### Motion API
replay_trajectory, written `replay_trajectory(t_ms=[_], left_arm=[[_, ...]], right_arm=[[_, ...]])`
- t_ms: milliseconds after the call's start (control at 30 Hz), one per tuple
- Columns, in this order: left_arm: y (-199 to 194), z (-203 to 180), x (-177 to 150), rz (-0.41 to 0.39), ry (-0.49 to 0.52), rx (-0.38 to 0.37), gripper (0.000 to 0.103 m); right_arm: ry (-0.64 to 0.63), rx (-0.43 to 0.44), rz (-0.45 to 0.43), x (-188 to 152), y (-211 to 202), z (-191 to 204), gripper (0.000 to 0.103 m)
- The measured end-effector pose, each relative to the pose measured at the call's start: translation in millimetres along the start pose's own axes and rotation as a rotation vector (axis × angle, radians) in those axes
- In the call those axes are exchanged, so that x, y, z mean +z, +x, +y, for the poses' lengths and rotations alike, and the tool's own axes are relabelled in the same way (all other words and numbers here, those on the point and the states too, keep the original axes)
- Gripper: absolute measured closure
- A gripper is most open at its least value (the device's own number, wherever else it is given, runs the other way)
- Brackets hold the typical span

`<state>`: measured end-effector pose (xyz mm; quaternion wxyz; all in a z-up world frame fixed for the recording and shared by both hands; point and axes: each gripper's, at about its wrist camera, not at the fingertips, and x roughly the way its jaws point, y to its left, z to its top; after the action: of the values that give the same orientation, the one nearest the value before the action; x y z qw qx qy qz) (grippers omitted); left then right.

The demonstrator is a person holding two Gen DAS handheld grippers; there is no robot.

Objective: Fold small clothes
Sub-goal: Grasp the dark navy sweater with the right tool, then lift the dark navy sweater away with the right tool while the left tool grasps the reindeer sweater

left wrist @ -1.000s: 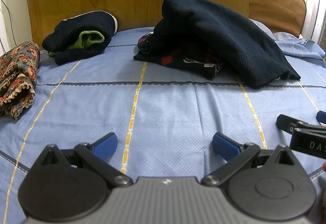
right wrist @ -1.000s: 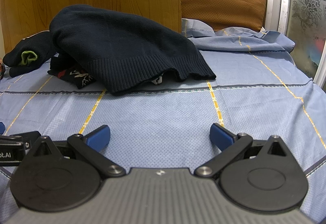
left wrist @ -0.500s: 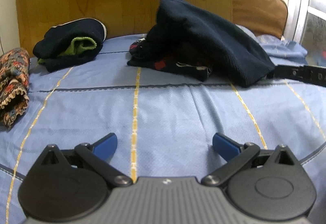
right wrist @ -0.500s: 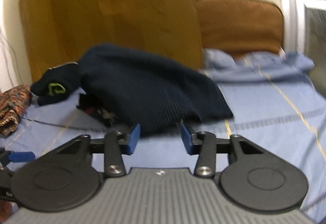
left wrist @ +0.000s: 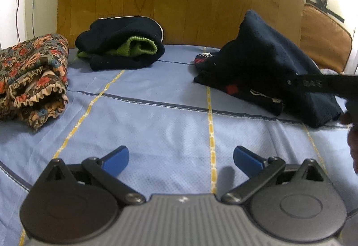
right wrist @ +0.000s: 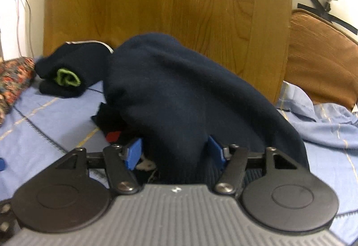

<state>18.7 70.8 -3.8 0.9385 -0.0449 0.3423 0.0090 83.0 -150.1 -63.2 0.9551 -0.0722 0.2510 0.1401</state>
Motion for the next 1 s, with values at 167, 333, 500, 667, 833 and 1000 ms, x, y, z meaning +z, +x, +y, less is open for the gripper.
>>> replay_trajectory(t_ms=[167,333,500,667,833,1000], left_arm=[[-2.4,-2.2,-4.6,-0.002,0.012,0.011,0.0],[-4.4,-3.6,-6.7,-0.002,0.022,0.018,0.0],[-5.4,-3.3,-7.4,-0.004,0.018,0.017,0.0],[-6.6,-3.0,-7.7,-0.005,0.015,0.011,0.0],[-4.1,-3.4,-0.8,-0.004,0.031,-0.031,0.0],[-5.8,-11.0,17.0,-0.06,0.081,-0.028,0.0]], right_arm=[[0.053,-0.016,-0.055,15.9,-17.0,-20.1,0.085],[0.126,-0.096,-0.193,36.2,-67.1,-58.8,0.085],[0.217,-0.245,-0.261,46.8,-101.7,-116.1,0.085],[0.293,-0.396,-0.25,37.1,-112.9,-165.6,0.085],[0.365,-0.482,-0.183,18.6,-108.0,-201.1,0.081],[0.448,-0.553,-0.155,-4.3,-119.1,-216.9,0.068]])
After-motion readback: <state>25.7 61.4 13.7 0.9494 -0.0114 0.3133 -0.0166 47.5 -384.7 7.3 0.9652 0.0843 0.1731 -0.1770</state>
